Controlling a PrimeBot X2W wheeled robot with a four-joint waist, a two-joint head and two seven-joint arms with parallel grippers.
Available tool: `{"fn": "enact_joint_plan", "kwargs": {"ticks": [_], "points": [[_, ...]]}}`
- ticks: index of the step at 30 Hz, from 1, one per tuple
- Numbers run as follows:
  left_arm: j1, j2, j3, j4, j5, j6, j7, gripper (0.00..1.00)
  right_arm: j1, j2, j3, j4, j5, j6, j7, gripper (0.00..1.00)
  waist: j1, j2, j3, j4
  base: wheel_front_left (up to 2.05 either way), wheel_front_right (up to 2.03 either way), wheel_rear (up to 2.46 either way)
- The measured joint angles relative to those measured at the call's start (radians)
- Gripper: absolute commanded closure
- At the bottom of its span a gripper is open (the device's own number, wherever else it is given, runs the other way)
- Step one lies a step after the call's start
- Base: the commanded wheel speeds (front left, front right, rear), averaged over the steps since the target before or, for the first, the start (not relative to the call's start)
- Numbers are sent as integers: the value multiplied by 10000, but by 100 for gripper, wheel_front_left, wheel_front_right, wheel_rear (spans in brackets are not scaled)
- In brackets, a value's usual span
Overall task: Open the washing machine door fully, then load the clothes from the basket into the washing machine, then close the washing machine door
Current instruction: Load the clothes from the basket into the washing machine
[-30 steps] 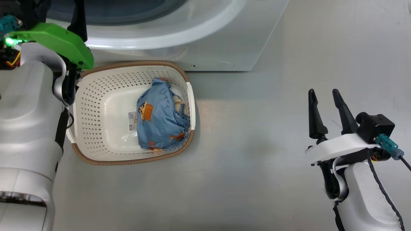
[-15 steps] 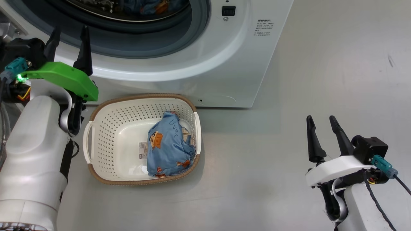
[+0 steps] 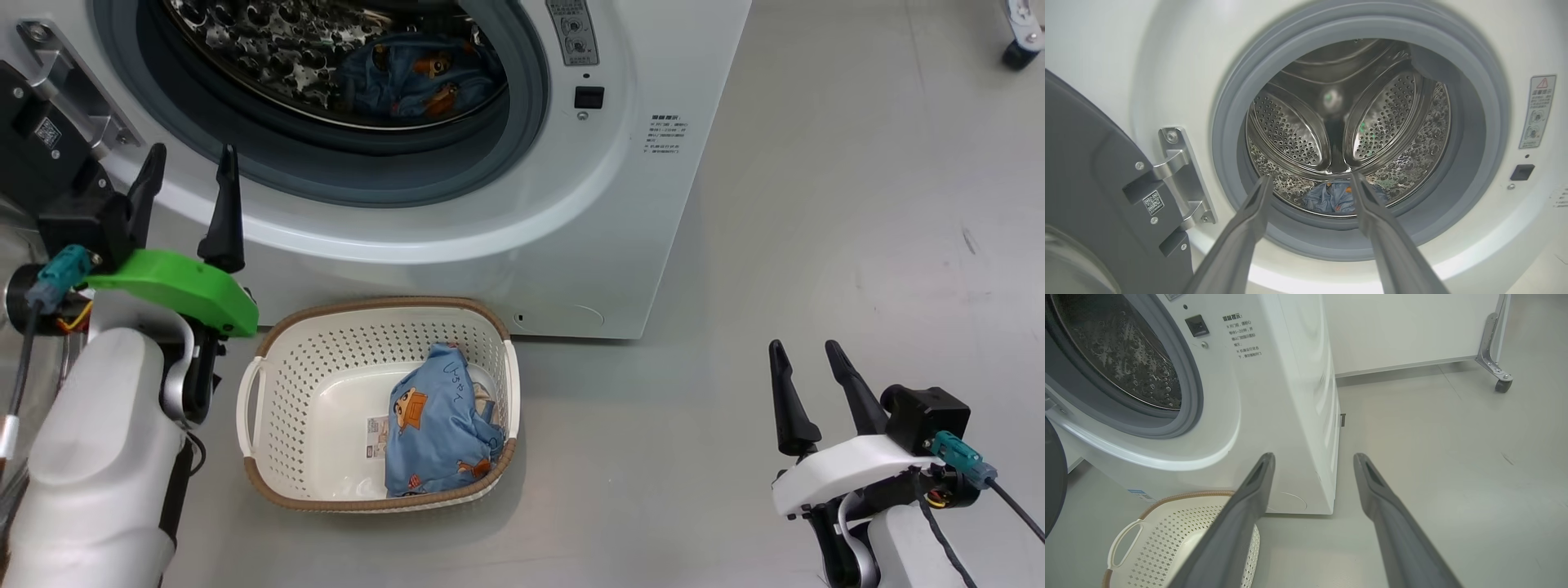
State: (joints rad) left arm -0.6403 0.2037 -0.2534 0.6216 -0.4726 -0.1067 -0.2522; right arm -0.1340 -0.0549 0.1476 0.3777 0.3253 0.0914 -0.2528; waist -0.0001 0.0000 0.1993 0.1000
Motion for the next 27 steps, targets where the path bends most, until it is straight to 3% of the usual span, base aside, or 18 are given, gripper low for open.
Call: {"fn": "enact_joint_plan", "kwargs": {"ticks": [14,27], "points": [[2369,98,880,-2199,773,654,-2,0,198,44,2,-35,88,36,0,0,0,0,-453,-129,0,0,0],[4836,19,1323,-3133,1160,1120,0,0,333,86,77,-174,-6,46,0,0,0,0,-969,-307,0,0,0]]}}
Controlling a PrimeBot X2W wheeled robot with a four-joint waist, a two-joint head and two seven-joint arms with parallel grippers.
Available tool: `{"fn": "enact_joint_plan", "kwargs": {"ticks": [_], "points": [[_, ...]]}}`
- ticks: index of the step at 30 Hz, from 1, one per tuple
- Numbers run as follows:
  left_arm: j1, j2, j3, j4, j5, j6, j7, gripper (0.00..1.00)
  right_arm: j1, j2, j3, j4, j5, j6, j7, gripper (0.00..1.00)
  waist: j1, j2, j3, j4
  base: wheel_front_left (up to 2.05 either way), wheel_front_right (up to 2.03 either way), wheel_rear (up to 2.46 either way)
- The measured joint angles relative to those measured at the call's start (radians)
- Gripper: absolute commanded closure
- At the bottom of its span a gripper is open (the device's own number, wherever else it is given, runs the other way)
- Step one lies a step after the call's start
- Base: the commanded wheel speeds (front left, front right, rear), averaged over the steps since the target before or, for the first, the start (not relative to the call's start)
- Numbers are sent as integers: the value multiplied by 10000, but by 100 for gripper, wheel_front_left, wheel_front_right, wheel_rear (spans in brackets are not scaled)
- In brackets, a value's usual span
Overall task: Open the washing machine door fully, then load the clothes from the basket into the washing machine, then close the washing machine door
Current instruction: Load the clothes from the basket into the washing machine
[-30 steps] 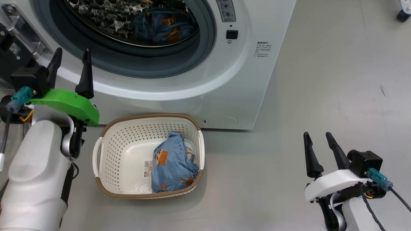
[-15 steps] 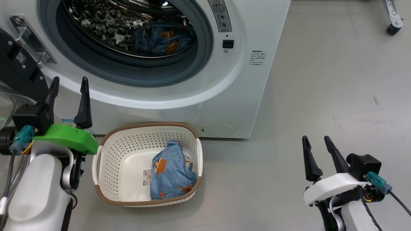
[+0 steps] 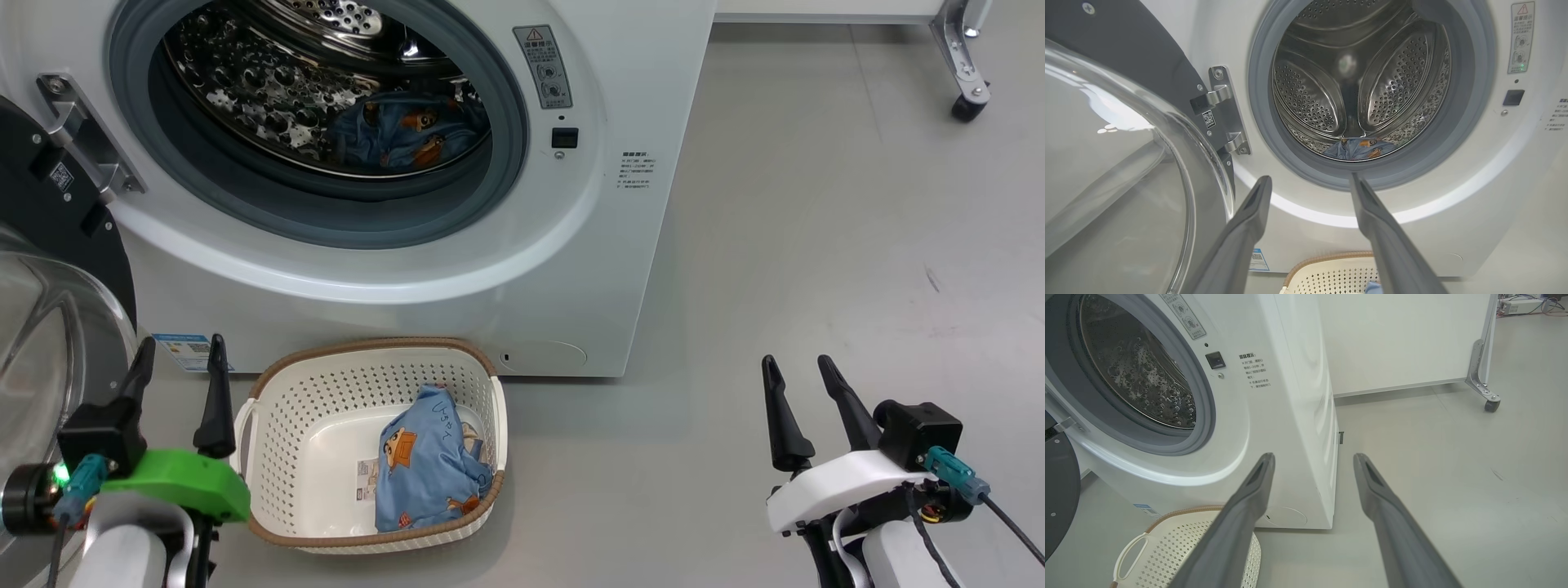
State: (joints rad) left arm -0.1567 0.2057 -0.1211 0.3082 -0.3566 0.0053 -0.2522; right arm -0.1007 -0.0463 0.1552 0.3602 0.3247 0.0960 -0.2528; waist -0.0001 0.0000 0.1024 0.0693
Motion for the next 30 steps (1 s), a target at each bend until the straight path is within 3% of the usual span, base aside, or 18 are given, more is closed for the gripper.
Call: {"fn": "enact_joint_plan", "kwargs": {"ticks": [11,30], "points": [[1328,-326,307,-637,138,92,0,0,84,10,69,-389,-247,75,0,0,0,0,-265,-234,0,0,0],[2283,-573,660,-1361,560,125,0,0,515,0,-104,-809,-454,75,0,0,0,0,-437,-348,0,0,0]]}}
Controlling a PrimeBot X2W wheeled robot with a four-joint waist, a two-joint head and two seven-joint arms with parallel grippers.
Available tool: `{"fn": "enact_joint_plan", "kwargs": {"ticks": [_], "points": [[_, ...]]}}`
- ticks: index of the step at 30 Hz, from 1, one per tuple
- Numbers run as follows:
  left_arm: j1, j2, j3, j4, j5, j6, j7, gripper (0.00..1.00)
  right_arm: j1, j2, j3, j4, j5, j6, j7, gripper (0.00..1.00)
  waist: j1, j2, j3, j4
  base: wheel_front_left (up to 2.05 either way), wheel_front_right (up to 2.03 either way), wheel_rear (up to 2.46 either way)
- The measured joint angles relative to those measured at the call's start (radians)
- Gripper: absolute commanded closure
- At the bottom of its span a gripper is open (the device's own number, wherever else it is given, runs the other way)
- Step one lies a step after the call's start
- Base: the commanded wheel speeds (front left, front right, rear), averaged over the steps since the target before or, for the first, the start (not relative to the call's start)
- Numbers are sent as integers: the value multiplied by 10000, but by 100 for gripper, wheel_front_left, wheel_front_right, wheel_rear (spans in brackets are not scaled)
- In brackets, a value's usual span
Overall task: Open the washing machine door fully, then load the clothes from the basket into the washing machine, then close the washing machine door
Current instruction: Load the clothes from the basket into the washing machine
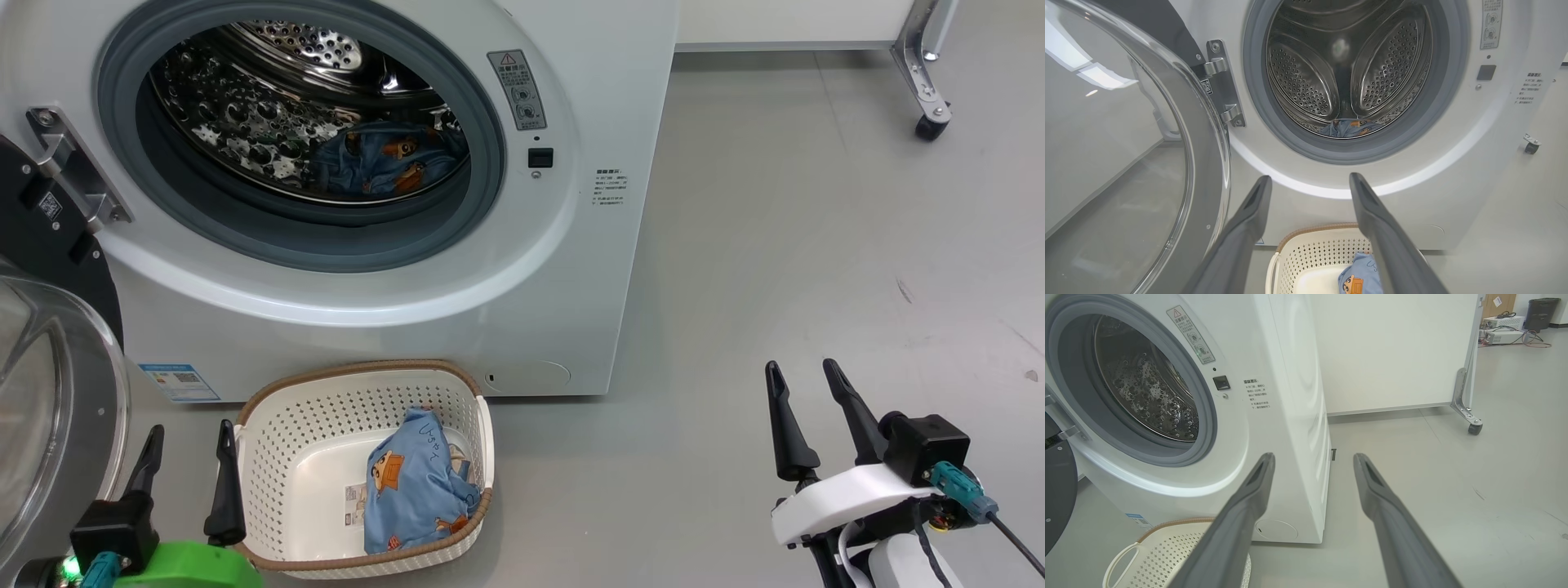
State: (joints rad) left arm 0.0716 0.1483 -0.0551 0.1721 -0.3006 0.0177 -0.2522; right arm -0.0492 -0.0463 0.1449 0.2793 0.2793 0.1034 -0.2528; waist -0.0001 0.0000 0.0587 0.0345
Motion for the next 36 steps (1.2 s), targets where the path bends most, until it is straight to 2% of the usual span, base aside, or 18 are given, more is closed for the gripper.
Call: {"fn": "enact_joint_plan", "kwargs": {"ticks": [26,36], "points": [[306,-316,257,-531,276,-263,0,0,210,10,-148,-247,-190,0,0,0,0,0,151,-28,0,0,0],[266,-395,291,-671,276,-453,0,0,225,12,-171,-359,-265,-15,0,0,1,0,712,21,0,0,0]]}}
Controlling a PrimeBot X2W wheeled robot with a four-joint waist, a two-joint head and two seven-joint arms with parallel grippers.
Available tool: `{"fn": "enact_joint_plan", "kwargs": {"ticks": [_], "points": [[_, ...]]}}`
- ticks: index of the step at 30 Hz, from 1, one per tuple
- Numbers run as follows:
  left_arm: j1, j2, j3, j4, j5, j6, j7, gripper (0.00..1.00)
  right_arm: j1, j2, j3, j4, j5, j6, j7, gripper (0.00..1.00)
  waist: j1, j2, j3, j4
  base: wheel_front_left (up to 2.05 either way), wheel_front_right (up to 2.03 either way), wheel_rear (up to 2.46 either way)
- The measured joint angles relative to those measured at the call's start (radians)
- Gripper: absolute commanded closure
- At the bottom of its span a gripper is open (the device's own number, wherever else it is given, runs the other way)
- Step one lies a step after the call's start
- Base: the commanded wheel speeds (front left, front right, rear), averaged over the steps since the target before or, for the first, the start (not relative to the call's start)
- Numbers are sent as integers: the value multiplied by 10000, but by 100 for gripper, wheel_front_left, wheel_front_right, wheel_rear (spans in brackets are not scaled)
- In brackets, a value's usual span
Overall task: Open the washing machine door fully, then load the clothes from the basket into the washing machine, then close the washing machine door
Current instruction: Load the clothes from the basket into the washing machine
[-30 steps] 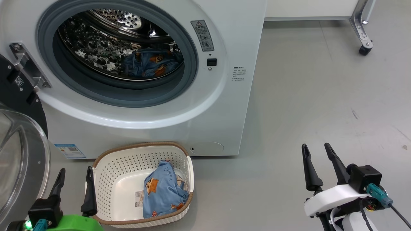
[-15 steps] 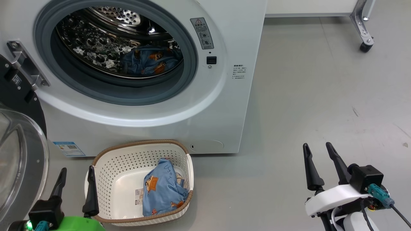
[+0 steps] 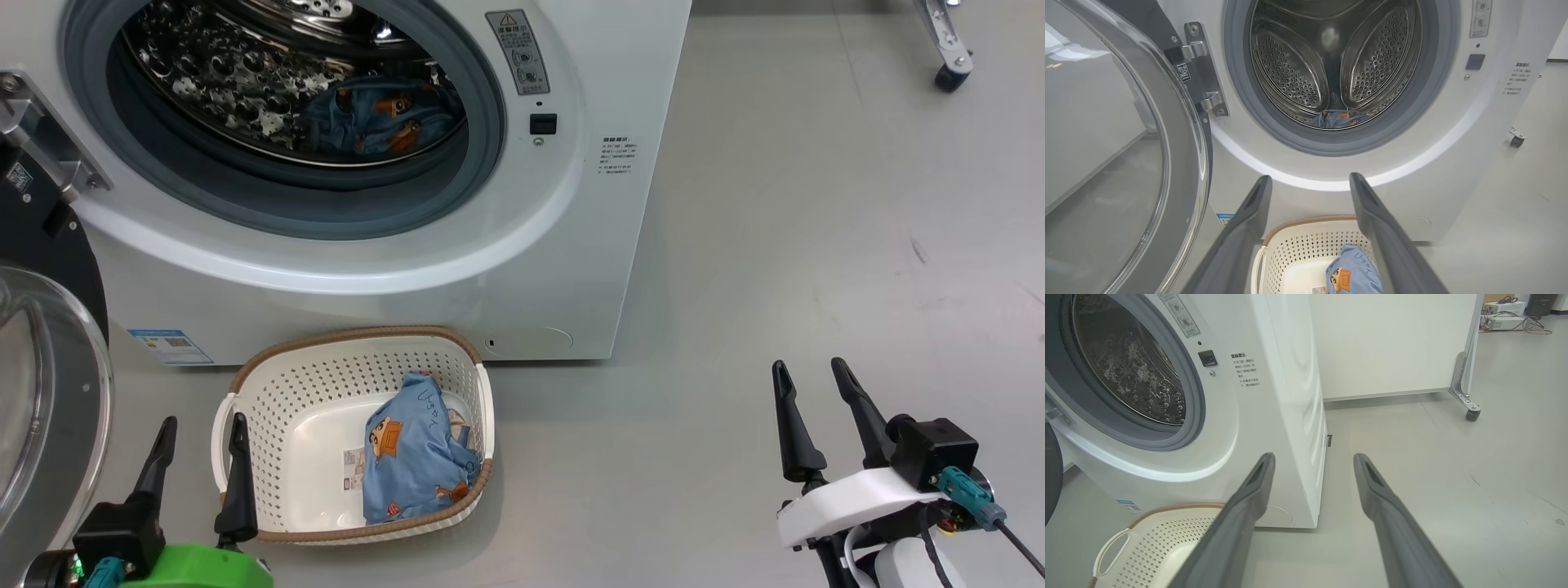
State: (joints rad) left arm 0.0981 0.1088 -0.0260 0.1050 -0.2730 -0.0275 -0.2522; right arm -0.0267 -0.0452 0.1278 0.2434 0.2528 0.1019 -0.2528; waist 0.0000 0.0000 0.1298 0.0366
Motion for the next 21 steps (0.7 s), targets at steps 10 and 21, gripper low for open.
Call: {"fn": "enact_joint_plan", "kwargs": {"ticks": [10,21], "points": [[-602,-75,-23,-107,-13,-169,0,0,-141,0,29,-238,-65,-77,0,0,0,0,1037,-37,0,0,0],[-1885,-234,-215,443,-46,-520,0,0,-804,-2,59,-405,-79,-125,0,0,1,0,2538,-203,0,0,0]]}}
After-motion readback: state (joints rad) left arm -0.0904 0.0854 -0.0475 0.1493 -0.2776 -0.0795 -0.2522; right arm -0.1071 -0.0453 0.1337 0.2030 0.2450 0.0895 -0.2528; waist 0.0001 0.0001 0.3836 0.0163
